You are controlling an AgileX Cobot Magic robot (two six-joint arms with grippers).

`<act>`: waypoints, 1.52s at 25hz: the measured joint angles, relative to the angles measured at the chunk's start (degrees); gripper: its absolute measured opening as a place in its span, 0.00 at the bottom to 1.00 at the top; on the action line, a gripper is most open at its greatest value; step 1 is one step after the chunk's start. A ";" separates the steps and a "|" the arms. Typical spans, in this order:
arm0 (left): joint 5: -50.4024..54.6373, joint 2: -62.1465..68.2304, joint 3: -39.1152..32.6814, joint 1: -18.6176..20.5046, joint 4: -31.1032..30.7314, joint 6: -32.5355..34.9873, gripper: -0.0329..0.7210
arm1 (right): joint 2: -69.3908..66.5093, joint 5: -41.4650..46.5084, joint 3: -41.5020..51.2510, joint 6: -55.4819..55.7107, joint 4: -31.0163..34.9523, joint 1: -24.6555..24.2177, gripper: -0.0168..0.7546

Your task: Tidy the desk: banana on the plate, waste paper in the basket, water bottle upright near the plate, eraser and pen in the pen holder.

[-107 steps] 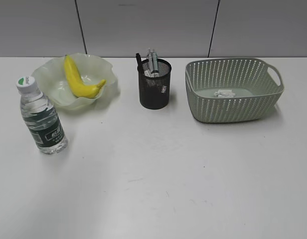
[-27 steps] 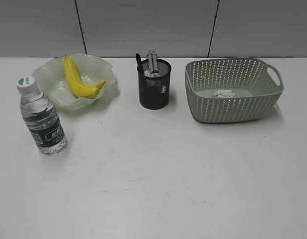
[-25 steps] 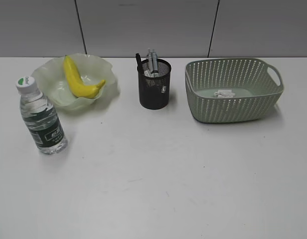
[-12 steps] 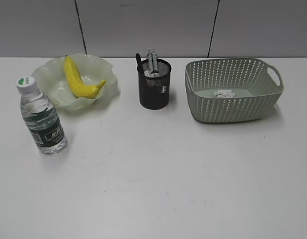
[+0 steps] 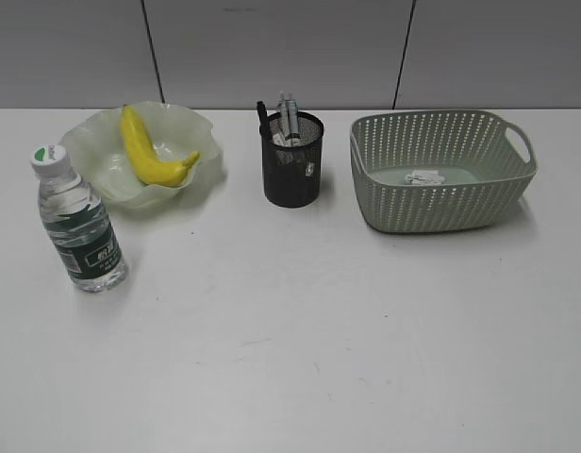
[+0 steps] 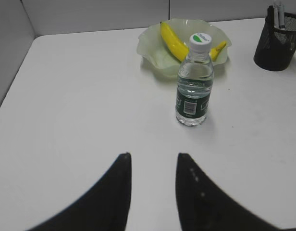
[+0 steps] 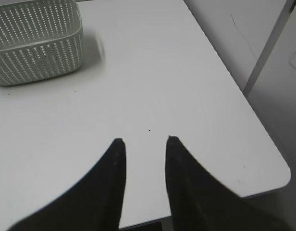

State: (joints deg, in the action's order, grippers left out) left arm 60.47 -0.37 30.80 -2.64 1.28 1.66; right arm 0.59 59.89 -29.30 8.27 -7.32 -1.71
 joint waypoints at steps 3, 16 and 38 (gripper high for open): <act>0.00 0.00 0.00 0.00 0.00 0.00 0.36 | 0.00 -0.06 0.00 -2.63 1.87 0.05 0.33; 0.00 0.00 0.00 0.00 0.00 0.00 0.36 | 0.00 -0.06 0.05 -8.88 6.79 0.09 0.33; 0.00 0.00 0.00 0.00 0.00 0.00 0.36 | 0.00 -0.12 0.10 -7.56 5.92 1.71 0.33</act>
State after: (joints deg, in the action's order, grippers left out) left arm 60.47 -0.37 30.80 -2.64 1.28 1.66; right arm 0.59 59.77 -29.19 0.71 -1.40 0.00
